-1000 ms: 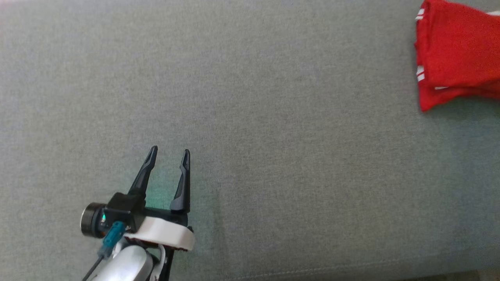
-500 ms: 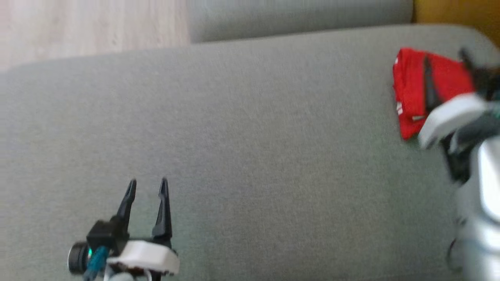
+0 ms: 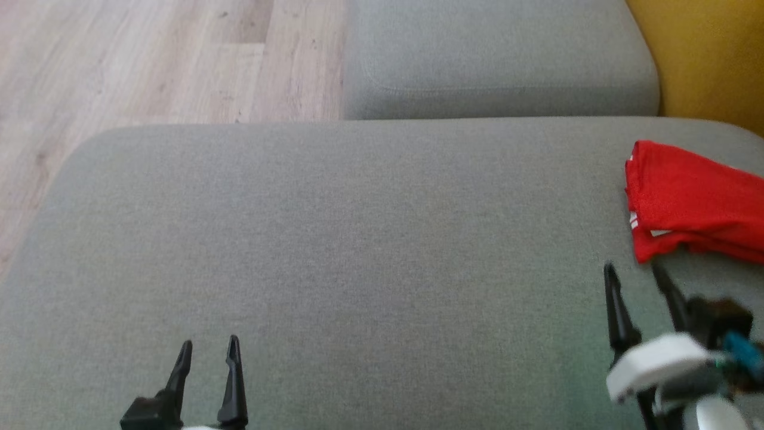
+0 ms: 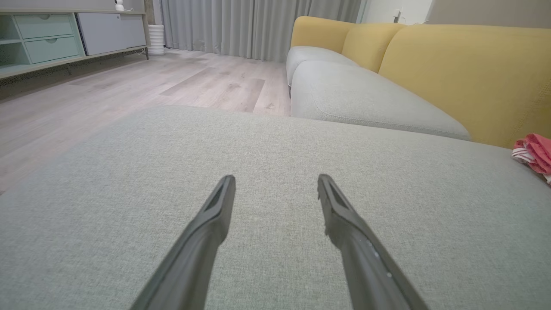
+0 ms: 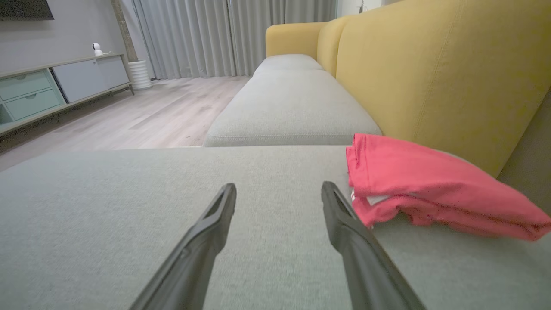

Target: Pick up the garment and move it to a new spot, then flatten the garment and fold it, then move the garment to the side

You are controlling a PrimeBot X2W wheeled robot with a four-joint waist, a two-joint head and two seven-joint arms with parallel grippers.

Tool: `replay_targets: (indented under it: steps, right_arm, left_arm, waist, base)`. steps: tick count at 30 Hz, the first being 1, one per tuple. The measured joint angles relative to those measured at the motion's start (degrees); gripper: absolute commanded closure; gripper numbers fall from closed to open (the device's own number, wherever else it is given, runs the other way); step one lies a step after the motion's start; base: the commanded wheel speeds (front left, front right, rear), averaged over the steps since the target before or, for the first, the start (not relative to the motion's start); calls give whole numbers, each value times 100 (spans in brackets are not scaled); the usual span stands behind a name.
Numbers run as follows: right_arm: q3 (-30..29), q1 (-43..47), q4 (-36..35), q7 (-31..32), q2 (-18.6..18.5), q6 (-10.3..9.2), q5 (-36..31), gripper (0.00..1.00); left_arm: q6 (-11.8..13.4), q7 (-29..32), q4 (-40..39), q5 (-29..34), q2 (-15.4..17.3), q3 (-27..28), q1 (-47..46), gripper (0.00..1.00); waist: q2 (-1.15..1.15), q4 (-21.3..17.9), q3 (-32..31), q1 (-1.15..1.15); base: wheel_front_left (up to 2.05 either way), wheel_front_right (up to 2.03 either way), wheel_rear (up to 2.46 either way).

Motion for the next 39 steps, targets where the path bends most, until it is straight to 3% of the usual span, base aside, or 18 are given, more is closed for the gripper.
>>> replay_targets:
  steps: [7,25,26,33,39]
  right_arm:
    - [276,743,-276,-166,9,0,367,0]
    - [571,841,-426,-192,10,0,426,0]
    - [575,840,-376,-190,10,-1,426,100]
    - [595,1017,188,-176,12,-2,474,100]
    - [592,1046,193,-155,12,-2,884,100]
  left_arm:
    - [-24,-41,-8,-2,-22,26,129,0]
    - [-198,-47,84,-189,-140,47,200,0]
    - [-201,-46,119,-189,-159,45,199,100]
    - [-209,-27,544,-216,-319,-66,449,100]
    - [-327,68,559,-478,-390,13,437,100]
  waist:
    - [0,59,-114,1]
    - [0,89,-134,1]
    - [0,89,-133,1]
    - [0,83,-125,1]
    - [0,60,-100,1]
  base:
    - [0,0,0]
    - [0,0,0]
    - [0,0,0]
    - [0,0,0]
    - [0,0,0]
